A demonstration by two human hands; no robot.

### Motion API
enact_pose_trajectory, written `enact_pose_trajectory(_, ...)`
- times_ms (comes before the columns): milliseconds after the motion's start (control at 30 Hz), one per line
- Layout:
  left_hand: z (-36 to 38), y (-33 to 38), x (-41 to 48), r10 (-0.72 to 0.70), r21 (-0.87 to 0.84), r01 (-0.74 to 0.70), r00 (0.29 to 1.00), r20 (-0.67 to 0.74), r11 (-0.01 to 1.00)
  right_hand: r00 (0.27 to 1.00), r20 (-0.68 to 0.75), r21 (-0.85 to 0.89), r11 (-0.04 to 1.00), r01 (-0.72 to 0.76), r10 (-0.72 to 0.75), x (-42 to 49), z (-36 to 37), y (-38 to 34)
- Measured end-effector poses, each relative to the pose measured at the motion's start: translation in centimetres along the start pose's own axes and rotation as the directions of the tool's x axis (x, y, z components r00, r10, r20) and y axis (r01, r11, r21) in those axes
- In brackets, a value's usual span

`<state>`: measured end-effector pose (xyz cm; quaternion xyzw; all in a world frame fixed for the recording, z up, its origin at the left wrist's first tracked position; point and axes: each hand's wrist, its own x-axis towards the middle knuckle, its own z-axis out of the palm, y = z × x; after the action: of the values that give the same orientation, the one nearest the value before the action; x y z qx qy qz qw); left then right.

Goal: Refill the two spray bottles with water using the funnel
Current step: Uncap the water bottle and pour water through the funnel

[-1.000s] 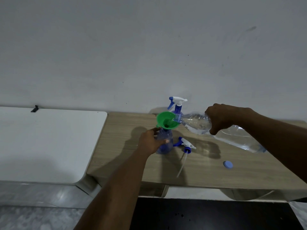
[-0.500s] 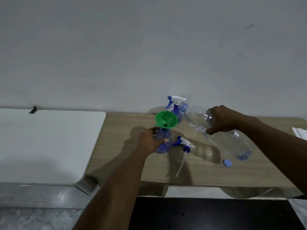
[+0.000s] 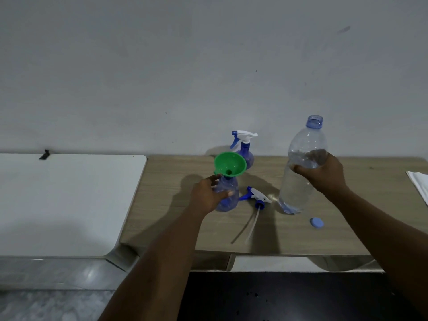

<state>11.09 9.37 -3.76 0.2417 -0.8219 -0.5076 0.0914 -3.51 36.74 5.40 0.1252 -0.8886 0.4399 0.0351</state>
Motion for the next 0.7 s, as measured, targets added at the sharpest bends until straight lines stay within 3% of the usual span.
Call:
enact_pose_trajectory(200, 0.0, 0.2, -0.1, 0.001, -0.031, -0.001, 1.000, 0.003, 1.000, 0.991, -0.134, 0.075, 0.997, -0.018, 0.028, -0.4, 0.6, 0.9)
enact_pose_trajectory(433, 0.0, 0.5, -0.2, 0.011, -0.043, -0.011, 1.000, 0.009, 0.999, 0.992, -0.103, 0.110, 0.992, -0.056, 0.067, -1.0, 0.6, 1.6)
enact_pose_trajectory(500, -0.1, 0.4, -0.2, 0.011, -0.031, -0.011, 1.000, 0.007, 0.999, 0.994, -0.031, 0.075, 0.992, -0.103, 0.106, -1.0, 0.7, 2.3)
enact_pose_trajectory(600, 0.0, 0.3, -0.1, 0.009, -0.012, -0.009, 1.000, -0.002, 1.000, 0.946, 0.186, -0.238, 0.946, -0.221, 0.267, -0.9, 1.0, 4.2)
enact_pose_trajectory(700, 0.0, 0.2, 0.1, 0.005, -0.012, -0.005, 1.000, 0.007, 1.000, 0.753, 0.442, -0.691, 0.721, -0.061, 0.487, -1.7, 0.3, 2.9)
